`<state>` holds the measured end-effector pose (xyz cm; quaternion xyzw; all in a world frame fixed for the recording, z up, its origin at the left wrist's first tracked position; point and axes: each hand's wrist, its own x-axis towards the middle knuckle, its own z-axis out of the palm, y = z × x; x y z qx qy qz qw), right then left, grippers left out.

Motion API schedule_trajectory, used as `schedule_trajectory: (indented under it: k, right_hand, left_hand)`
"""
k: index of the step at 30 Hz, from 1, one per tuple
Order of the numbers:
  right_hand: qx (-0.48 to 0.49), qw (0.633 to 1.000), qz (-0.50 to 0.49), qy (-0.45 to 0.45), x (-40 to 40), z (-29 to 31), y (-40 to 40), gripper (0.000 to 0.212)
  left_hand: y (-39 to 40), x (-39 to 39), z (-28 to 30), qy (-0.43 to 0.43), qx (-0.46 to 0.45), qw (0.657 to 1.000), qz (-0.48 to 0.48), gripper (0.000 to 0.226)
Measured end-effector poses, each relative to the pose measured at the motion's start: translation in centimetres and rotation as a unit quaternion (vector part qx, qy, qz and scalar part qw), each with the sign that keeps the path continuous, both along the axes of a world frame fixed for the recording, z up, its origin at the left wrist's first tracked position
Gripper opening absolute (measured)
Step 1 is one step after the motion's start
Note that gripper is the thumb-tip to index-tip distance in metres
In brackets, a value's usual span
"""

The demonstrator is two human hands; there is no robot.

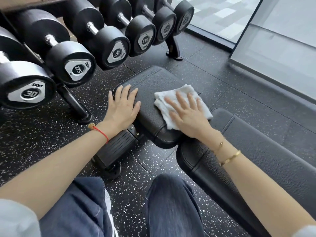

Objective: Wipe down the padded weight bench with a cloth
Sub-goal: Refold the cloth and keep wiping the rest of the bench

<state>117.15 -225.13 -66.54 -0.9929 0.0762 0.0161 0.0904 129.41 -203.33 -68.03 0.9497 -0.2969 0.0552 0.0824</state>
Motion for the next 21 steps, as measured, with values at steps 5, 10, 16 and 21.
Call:
schedule_trajectory:
  k: [5, 10, 16, 21]
  right_hand:
    - [0.002, 0.997, -0.065, 0.038, 7.5, 1.4, 0.3, 0.053]
    - [-0.016, 0.999, 0.048, 0.009, 6.3, 0.5, 5.5, 0.053]
    - [-0.004, 1.000, 0.010, -0.010, 3.9, 0.2, 1.7, 0.051]
    - [0.019, 0.997, -0.064, 0.032, 11.7, 1.2, -0.2, 0.052]
  left_hand:
    - [0.8, 0.8, 0.3, 0.012, -0.010, 1.000, 0.002, 0.054]
    - [0.6, 1.4, 0.8, 0.011, -0.041, 0.999, -0.002, 0.053]
    - [0.7, 2.0, 1.0, -0.011, -0.031, 0.999, -0.006, 0.057]
    - [0.9, 2.2, 1.0, 0.012, -0.054, 0.998, -0.020, 0.063]
